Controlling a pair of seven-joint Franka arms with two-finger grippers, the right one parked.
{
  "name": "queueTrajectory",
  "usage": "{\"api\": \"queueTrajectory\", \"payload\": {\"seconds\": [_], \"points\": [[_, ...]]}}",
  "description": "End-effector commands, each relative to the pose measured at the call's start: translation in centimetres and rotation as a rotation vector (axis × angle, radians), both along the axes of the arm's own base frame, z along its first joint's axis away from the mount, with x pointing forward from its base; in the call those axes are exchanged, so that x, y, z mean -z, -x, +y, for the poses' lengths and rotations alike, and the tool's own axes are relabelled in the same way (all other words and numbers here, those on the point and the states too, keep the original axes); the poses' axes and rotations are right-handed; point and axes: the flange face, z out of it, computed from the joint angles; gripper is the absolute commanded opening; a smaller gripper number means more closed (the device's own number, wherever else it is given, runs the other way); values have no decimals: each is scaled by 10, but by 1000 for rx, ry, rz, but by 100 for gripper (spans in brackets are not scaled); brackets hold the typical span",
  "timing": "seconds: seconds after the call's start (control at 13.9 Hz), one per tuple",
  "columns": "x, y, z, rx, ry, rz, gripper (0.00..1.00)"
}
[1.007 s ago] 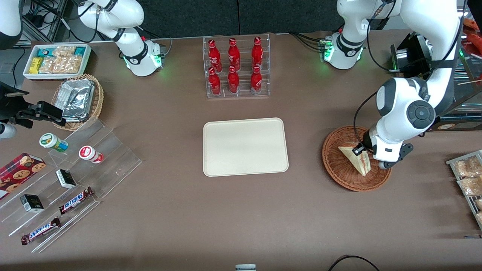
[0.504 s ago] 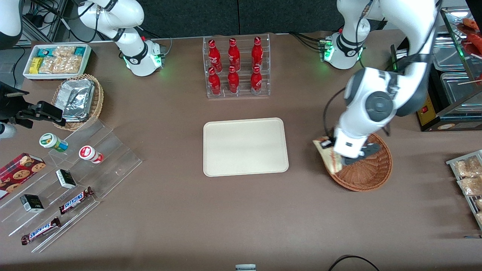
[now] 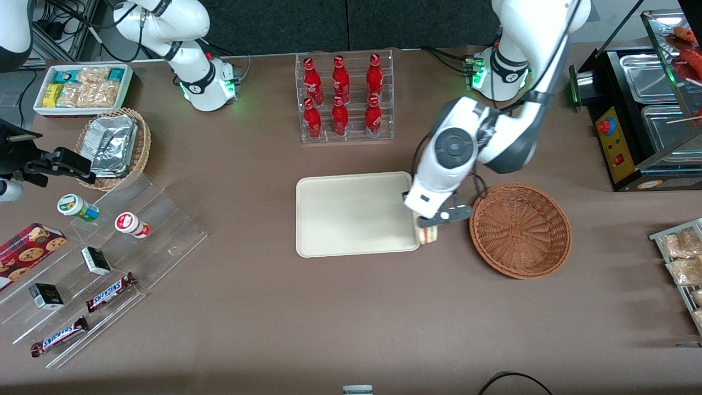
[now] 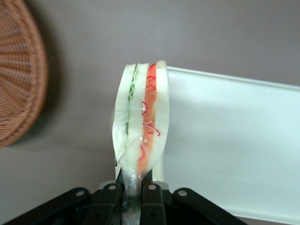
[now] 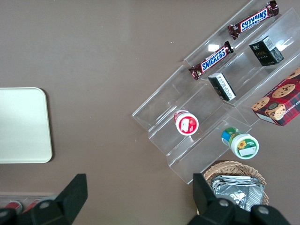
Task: Place sandwich from basket to tray
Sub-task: 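Lift the sandwich and carry it over the cream tray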
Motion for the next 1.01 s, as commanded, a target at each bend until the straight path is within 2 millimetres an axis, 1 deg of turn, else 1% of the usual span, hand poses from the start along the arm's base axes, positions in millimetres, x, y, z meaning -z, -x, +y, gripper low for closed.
{"api": "queueTrajectory", "payload": {"seconds": [0.0, 0.14, 0.36, 0.5, 0.58, 0.72, 0.86, 0.94], "points": [[10, 0, -36, 41, 0, -3, 0], [18, 8, -60, 79, 4, -2, 0], [31, 10, -82, 109, 20, -15, 0], [48, 10, -90, 115, 35, -30, 0], [55, 16, -100, 126, 43, -36, 0], [62, 19, -107, 126, 52, -46, 0], [69, 26, -121, 141, 54, -45, 0], [70, 26, -123, 142, 55, -45, 0]]}}
